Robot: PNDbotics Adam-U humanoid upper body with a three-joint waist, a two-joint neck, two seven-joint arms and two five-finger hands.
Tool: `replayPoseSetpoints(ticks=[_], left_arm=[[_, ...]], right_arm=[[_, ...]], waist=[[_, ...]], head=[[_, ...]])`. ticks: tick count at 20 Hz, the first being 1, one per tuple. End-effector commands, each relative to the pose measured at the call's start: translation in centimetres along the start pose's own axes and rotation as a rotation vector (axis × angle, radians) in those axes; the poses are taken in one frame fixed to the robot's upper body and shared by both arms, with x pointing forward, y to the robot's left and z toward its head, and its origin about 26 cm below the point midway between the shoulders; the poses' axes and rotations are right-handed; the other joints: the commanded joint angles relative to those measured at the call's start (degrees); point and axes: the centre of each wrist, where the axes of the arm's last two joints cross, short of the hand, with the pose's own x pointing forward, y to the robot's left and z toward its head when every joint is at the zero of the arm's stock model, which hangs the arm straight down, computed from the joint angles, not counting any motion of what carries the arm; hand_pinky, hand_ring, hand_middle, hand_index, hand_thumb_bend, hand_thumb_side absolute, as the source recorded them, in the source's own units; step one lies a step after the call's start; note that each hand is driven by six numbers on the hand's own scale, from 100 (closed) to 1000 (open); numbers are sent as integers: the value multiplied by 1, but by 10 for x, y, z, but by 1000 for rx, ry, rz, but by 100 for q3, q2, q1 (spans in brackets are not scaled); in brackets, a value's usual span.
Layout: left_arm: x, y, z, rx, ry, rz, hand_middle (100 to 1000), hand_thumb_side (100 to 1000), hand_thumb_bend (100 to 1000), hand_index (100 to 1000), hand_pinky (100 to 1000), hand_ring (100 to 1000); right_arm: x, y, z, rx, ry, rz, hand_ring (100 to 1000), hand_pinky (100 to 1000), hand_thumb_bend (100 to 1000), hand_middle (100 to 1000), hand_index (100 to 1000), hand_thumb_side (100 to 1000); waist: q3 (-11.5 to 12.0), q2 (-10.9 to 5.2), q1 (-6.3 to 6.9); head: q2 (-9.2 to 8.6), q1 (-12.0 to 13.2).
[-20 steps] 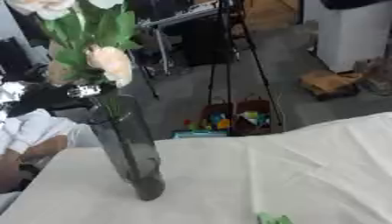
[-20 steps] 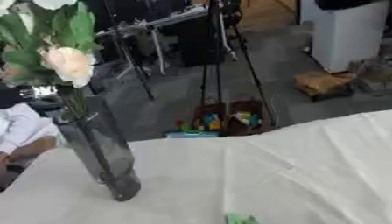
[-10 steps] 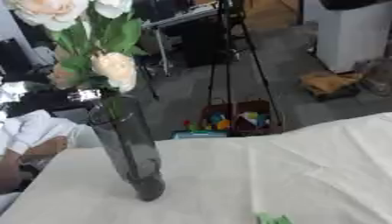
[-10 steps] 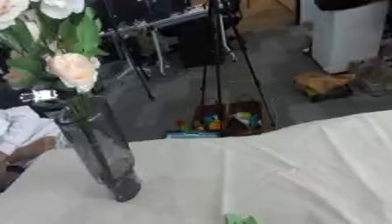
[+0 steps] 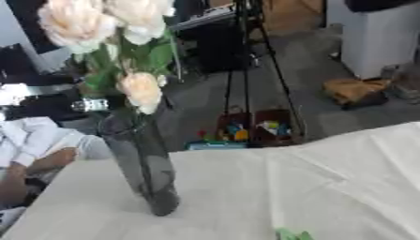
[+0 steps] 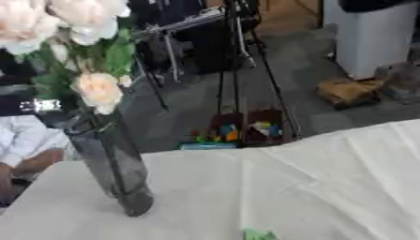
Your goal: Arrange flowers into the vase.
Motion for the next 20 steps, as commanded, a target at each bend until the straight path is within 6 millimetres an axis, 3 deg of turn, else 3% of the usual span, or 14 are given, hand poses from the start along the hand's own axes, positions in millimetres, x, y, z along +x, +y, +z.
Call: replayPoseSetpoints(ticks=[1,6,20], left_arm=[[1,18,16,27,26,-43,1000,974,480,1000,1000,1000],[-1,18,14,16,24,-70,1000,981,524,1000,1000,1000],[-13,16,18,9,66,-99,1000,968,492,1000,1000,1000]], right_arm=[[-5,9,5,-28,20,-38,853,625,100,442,795,879],[-6,9,5,-33,24,-36,853,624,100,441,794,880],[-6,8,6,-38,27,-35,853,624,100,441,793,878]], waist=[[101,-84,74],[123,-103,85],[146,-120,75]], head=[[5,-21],[15,-20],[56,-8]])
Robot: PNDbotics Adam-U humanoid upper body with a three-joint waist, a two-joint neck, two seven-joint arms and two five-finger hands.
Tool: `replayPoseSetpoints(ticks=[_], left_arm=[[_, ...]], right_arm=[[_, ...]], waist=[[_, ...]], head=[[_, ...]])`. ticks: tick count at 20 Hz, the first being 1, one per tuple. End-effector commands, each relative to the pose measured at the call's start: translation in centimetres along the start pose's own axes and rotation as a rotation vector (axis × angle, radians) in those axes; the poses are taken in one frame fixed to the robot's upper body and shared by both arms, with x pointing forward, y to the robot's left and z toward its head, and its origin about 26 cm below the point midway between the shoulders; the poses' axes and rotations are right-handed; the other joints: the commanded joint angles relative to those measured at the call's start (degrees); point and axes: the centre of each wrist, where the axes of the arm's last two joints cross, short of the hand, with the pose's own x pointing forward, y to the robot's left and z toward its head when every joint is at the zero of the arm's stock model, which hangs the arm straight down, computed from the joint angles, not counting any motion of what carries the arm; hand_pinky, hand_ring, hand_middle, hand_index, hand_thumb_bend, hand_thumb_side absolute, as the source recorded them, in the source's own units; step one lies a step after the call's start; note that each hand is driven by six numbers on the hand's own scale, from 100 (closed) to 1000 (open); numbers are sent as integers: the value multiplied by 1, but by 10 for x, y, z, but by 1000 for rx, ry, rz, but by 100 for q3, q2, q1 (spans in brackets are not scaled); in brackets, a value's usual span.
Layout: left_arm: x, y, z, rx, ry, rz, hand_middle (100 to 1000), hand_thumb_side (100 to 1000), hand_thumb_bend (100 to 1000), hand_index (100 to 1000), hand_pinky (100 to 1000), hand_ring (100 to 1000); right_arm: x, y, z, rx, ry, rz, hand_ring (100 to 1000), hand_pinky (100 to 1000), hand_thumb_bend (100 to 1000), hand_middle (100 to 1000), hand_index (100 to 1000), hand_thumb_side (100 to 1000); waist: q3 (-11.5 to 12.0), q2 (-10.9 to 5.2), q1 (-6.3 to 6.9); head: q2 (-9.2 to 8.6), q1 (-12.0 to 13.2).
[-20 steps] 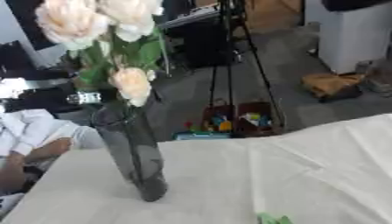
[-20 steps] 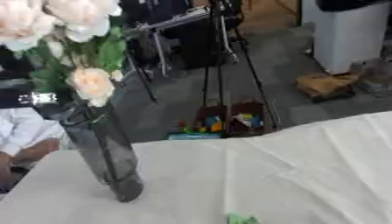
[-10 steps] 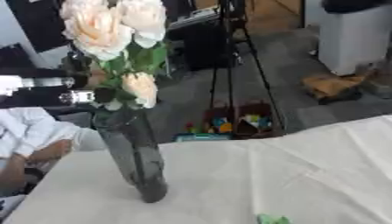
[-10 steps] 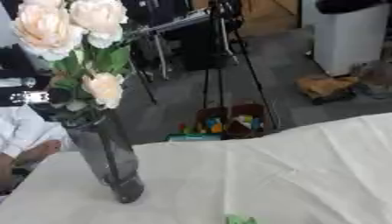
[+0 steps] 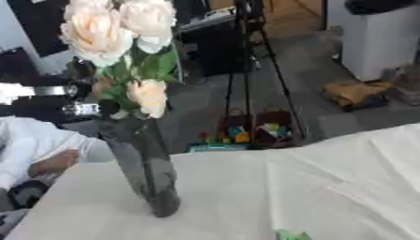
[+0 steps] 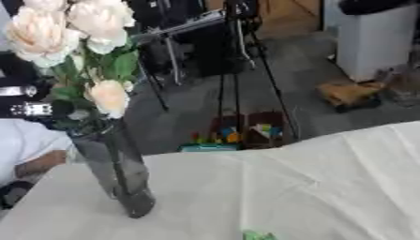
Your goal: Arrange flowers into the vase.
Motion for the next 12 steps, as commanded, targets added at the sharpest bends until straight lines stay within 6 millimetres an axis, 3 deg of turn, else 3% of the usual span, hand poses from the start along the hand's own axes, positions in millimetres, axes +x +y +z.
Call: replayPoseSetpoints(ticks=[1,12], left_arm=[[-4,15,19,38,38,-34,1000,966,490,1000,1000,1000],[-8,14,25,41,35,-39,1000,967,487,1000,1000,1000]], right_arm=[[-5,8,4,-28,14,-32,853,624,100,441,793,878],[-5,8,4,-32,13,-31,853,624,100,442,793,877]], waist=[[110,-77,55],[123,-93,44]], head=[[22,10],[61,-30]])
